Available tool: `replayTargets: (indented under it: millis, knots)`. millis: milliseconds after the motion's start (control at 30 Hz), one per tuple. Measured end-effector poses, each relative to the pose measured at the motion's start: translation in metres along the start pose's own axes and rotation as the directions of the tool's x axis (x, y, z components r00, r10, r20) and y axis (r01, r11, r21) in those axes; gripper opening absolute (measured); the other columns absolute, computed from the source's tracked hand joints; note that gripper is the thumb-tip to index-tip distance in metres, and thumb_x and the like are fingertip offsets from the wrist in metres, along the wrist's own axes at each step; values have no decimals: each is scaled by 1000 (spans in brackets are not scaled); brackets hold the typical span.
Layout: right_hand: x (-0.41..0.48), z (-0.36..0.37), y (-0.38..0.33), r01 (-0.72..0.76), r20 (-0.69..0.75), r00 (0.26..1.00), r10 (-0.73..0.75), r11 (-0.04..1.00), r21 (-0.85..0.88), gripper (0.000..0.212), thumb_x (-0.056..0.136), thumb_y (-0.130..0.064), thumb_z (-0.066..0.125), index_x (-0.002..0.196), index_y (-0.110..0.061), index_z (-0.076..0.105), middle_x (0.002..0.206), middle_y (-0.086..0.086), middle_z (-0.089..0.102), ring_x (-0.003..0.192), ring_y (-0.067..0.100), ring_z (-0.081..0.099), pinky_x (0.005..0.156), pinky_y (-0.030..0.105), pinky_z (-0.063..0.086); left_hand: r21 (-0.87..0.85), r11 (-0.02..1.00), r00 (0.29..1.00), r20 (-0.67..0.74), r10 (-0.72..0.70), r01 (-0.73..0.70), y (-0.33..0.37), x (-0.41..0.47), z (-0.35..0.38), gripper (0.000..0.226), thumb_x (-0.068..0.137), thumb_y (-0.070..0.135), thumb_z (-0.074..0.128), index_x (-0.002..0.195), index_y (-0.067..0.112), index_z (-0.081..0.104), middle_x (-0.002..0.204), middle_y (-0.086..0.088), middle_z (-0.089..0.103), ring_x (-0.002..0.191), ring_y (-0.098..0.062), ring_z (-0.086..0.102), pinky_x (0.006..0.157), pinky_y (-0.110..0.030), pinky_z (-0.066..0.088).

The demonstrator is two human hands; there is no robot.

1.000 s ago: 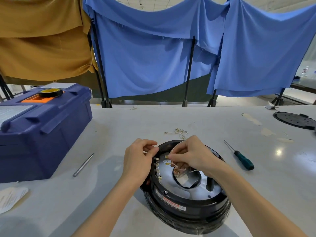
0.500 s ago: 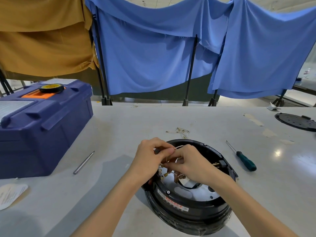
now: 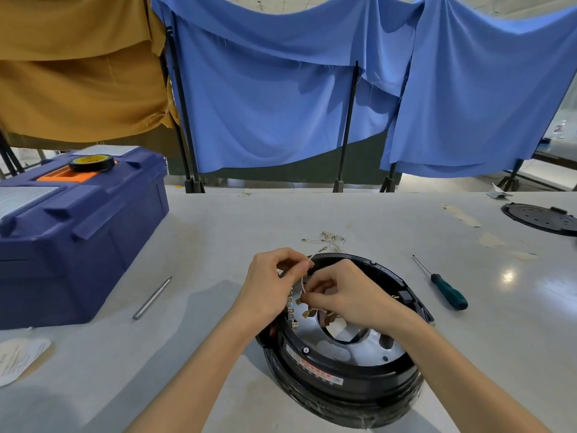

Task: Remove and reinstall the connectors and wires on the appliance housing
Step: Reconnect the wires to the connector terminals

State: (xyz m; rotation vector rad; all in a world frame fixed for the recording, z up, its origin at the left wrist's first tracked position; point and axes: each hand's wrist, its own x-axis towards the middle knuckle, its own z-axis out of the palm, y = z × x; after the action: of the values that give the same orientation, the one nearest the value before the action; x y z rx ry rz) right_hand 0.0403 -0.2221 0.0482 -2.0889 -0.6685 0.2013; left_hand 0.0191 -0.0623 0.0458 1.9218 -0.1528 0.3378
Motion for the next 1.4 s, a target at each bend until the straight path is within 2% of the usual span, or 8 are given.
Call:
replayTargets:
  millis: [100,167,267,400,600,700,1167,1400]
  knots:
    - [0,-3,2,-95,50,995,90,988,122,14,86,-9,68,72,-5,69,60,6,69,48,19,64,49,25,52,29,999,1000,-5,14,-14,-4,-1,-5,11,89,14,67,91,21,75,85,10,68,64,6,57,65,-17,43]
    - [2,-5,3,-190,90,981,174,958,216,15,86,-8,69,72,-4,69,64,12,70,44,18,61,43,19,44,98,995,999,-45,27,-23,-10,-3,-9,11,87,15,68,92,22,75,93,9,64,78,3,58,71,-20,44]
    - [7,-9,3,-303,151,951,270,913,272,13,86,-6,69,77,2,68,70,19,69,52,28,60,43,23,44,166,986,991,-136,-4,26,-22,-7,-14,10,87,21,68,96,22,72,101,5,62,90,-5,60,75,-22,45]
    - [18,-11,3,-409,207,909,362,873,266,12,86,-2,69,76,2,66,68,19,67,51,24,61,44,23,47,139,984,982,-168,-84,108,-33,-13,-14,22,86,31,70,102,16,72,95,4,68,81,0,62,68,-13,46]
    - [28,-5,7,-451,254,882,397,867,212,10,86,4,66,76,5,65,66,20,66,48,22,63,43,22,48,10,984,929,-330,-166,179,-37,-21,-6,23,74,38,79,87,20,73,75,13,70,71,7,64,64,-8,49]
    - [30,-4,9,-476,289,866,408,851,224,10,87,6,64,77,6,64,66,20,66,50,24,65,45,22,51,-19,982,893,-415,-176,185,-38,-25,-2,19,70,38,83,69,22,72,65,14,70,65,2,64,64,-17,51]
    - [37,3,5,-525,228,851,473,774,355,7,86,13,61,85,7,60,71,23,64,50,27,66,47,25,54,-51,994,859,-500,-108,95,-46,-30,5,26,69,28,84,47,29,70,66,21,69,62,5,64,60,-6,43]
    - [36,5,4,-525,213,851,480,777,348,6,86,13,60,88,7,60,78,25,63,51,27,65,47,26,55,-99,991,833,-538,-130,91,-46,-32,12,24,71,30,82,51,24,71,68,19,69,62,1,64,57,-7,43]
